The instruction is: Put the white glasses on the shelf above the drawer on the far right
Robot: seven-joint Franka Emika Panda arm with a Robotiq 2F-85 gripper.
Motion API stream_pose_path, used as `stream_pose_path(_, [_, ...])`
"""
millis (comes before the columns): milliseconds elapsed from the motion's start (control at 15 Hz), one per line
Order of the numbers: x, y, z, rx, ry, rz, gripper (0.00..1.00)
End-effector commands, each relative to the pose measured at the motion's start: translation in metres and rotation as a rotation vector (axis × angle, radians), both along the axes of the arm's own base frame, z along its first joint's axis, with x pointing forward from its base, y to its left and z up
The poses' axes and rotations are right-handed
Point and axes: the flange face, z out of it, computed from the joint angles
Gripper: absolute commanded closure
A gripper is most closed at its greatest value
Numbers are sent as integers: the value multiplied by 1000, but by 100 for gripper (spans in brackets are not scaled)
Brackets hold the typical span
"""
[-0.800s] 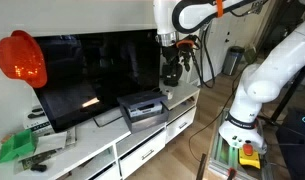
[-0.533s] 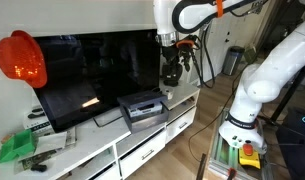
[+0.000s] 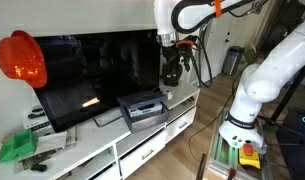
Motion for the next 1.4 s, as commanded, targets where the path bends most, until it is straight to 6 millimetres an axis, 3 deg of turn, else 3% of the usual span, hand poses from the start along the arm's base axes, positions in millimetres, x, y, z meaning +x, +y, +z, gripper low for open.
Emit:
stream_pose_path(0, [24, -73, -25, -19, -14, -198, 0])
stream_pose_path(267, [50, -188, -61, 1, -121, -411, 0])
stream_pose_path(467, [55, -265, -92, -11, -231, -557, 0])
stream_pose_path(667, [48, -318, -121, -23, -320, -708, 0])
stream_pose_path(733, [50, -302, -106, 1, -279, -633, 0])
stream_pose_path(867, [47, -322, -122, -6, -297, -685, 0])
stream_pose_path(1333, [50, -320, -126, -7, -300, -701, 0])
